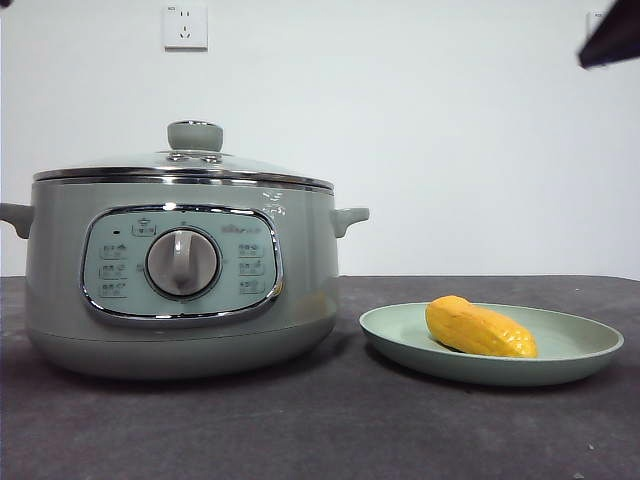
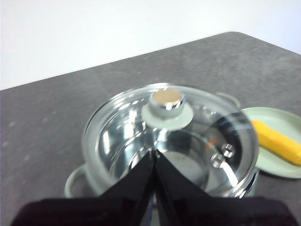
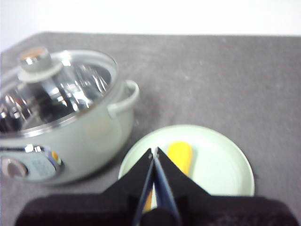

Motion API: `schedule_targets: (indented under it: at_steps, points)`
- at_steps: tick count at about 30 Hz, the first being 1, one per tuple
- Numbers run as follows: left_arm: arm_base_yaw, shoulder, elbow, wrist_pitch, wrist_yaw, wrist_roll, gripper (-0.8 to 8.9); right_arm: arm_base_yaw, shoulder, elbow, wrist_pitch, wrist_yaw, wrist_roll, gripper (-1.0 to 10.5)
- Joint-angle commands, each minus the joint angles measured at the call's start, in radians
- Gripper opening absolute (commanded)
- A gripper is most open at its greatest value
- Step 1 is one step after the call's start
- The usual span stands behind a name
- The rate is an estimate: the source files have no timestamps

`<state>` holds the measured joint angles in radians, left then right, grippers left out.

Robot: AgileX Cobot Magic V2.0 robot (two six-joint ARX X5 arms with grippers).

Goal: Take the corn out from the steamer,put the corn on the plate,close the lid

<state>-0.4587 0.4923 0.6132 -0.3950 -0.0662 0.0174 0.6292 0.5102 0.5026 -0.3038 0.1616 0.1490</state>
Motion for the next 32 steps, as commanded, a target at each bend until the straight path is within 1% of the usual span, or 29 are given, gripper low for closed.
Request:
schedule_targets:
  at_steps: [1,3,7,20,22,26,29,32]
  points:
    - [0.000,-0.006,-0.013,-0.016,-0.042,-0.062,-0.08,-0.001,-0.018,-0.004,-0.008,0.006,-0.001,0.0]
    - [0.000,0.002,-0.013,-0.045,-0.038,-0.094,-0.01,0.000,-0.026,-0.004,-0.021,0.003,-0.001,0.0]
    - [0.000,0.017,-0.013,-0.081,-0.035,-0.097,-0.02,0.000,-0.026,-0.004,-0.031,0.002,-0.001,0.0]
    - [-0.004,0.040,-0.014,-0.091,-0.034,-0.096,-0.02,0.000,-0.026,-0.004,-0.035,0.003,-0.001,0.0]
    - [-0.003,-0.013,-0.014,-0.128,-0.046,-0.094,-0.01,-0.001,-0.026,-0.004,-0.036,0.003,-0.001,0.0]
    - [0.021,-0.138,-0.019,-0.177,-0.065,-0.043,-0.02,0.000,-0.026,-0.004,-0.042,0.002,-0.001,0.0]
    - [0.080,-0.251,-0.074,-0.091,-0.064,0.007,-0.01,0.000,-0.026,-0.004,-0.043,0.002,-0.001,0.0]
    - [0.158,-0.352,-0.201,0.066,-0.064,0.035,-0.02,0.000,-0.026,-0.004,-0.043,0.002,-0.001,0.0]
